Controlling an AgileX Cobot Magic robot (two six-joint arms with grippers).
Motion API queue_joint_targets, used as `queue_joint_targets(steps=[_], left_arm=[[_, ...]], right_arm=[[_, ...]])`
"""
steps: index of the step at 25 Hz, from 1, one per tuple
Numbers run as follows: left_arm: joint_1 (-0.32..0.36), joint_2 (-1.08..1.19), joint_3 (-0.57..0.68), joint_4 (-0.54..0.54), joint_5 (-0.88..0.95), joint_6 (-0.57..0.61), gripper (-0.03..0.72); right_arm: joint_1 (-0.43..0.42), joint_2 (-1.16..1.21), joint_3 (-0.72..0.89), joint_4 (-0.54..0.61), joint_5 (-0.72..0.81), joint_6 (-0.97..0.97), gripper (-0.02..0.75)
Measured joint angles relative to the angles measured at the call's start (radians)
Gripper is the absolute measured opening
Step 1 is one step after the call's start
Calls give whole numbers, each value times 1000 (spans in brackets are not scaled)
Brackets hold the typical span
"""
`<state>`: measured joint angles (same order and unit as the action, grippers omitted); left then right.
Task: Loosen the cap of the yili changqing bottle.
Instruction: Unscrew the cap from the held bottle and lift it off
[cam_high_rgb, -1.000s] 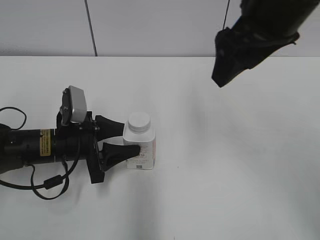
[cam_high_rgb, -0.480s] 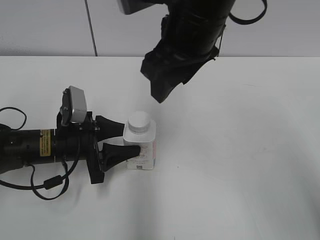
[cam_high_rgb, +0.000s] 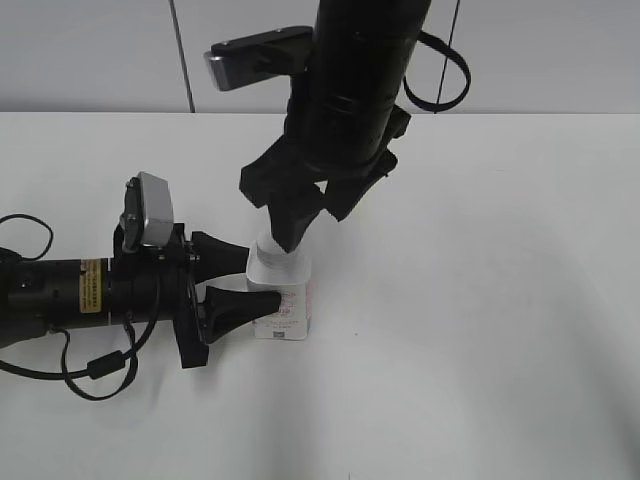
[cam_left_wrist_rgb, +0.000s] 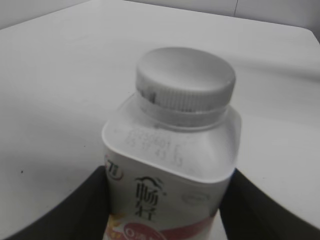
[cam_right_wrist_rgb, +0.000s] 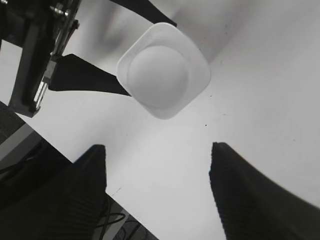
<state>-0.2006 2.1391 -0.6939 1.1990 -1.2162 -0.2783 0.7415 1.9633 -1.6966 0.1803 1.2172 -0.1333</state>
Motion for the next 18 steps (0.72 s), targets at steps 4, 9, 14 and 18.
queue_joint_targets(steps=[4, 9, 14, 18], left_arm=[[0, 0, 0, 1, 0, 1, 409], [0, 0, 0, 2, 0, 1, 409], [0, 0, 0, 4, 0, 1, 407], [0, 0, 0, 7, -1, 1, 407]], right_arm=[[0, 24, -8, 1, 0, 1, 513], [2, 56, -74, 1, 2, 3, 513], [20, 118, -161, -2, 2, 3, 513], [32, 143, -183, -38, 2, 22, 513]])
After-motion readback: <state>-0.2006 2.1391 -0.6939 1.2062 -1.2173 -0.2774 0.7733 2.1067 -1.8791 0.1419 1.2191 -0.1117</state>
